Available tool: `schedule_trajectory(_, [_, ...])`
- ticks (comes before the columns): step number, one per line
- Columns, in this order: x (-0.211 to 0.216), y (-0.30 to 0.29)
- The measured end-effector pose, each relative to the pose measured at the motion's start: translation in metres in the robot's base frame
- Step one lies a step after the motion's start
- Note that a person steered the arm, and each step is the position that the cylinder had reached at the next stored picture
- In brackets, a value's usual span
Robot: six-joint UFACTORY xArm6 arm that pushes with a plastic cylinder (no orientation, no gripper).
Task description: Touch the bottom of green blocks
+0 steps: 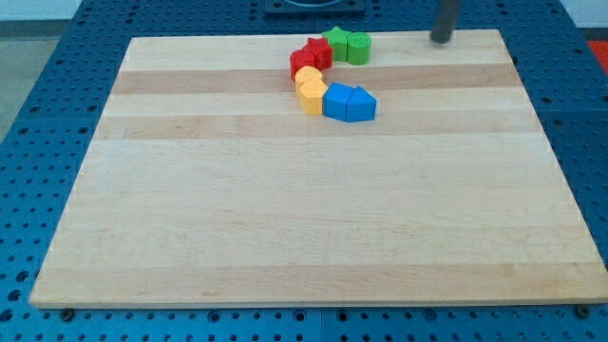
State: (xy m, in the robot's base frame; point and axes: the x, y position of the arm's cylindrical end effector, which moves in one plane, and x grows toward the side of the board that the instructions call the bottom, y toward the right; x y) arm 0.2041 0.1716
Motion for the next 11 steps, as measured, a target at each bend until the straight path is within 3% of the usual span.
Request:
schedule_trajectory(1, [-0.004,-0.030])
schedule_trajectory(4, [0.001,-0.023])
schedule_trajectory(6, [0.041,-0.018])
schedule_trajectory(11, [0.058,-0.139])
